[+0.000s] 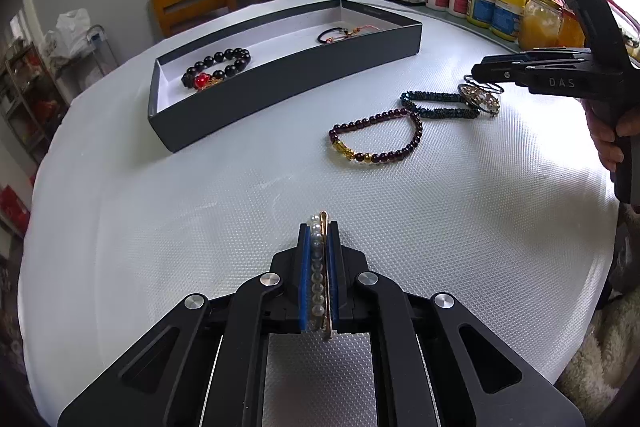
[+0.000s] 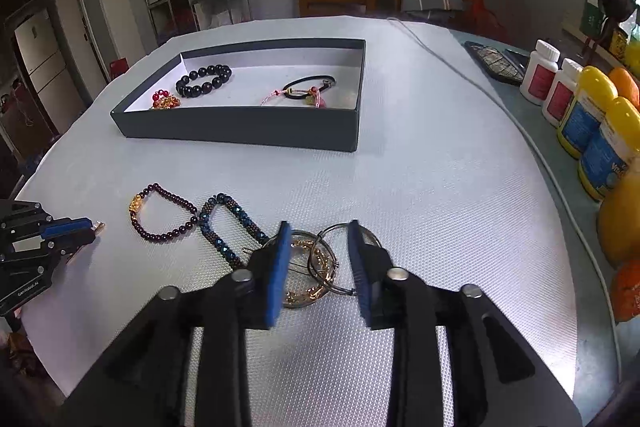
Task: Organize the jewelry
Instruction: 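Lift the pearl hair pin with the left tool while the right tool lowers onto the silver bangle, then close the right tool on the thin silver bangle and lift it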
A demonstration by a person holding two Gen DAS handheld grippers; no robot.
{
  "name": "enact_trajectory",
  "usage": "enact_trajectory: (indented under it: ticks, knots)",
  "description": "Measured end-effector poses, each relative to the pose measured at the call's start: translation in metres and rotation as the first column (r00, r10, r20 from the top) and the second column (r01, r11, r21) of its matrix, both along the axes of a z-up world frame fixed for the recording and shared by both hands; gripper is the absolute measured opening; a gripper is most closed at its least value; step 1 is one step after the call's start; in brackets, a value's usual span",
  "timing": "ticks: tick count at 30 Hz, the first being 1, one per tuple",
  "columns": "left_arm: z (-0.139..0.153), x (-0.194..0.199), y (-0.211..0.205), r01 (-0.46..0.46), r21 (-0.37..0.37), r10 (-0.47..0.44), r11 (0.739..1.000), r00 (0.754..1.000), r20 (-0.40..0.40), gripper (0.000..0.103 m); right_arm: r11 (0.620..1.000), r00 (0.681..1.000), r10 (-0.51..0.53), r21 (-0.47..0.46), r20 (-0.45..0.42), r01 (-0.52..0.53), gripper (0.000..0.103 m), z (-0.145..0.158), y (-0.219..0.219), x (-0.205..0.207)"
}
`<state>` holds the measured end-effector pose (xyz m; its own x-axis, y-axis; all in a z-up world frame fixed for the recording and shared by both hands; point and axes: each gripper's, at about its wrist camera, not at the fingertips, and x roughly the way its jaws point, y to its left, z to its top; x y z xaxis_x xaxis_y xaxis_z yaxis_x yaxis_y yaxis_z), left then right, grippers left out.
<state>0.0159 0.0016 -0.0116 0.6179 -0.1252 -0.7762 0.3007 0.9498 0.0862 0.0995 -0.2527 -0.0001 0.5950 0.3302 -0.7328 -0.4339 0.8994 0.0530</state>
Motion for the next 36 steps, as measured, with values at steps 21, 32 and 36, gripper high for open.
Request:
enact_trajectory:
  ticks: [21,32,36]
  knots:
    - [0.000,0.001,0.001,0.005,-0.012,-0.006,1.000,1.000,-0.005,0.008,0.997,0.994,0.034,0.075,-0.106,-0.026,0.043,-0.013,-0.018,0.016]
    - [0.003,0.000,0.004,0.007,-0.029,-0.007,1.000,1.000,-0.001,0.008,0.997,0.998,-0.017,0.076,-0.065,0.022,0.042,-0.003,-0.031,0.015]
    - [0.015,0.003,0.007,0.004,-0.043,-0.003,0.999,1.000,0.020,0.008,0.996,0.999,-0.026,0.081,-0.047,0.030,0.032,0.007,-0.035,0.016]
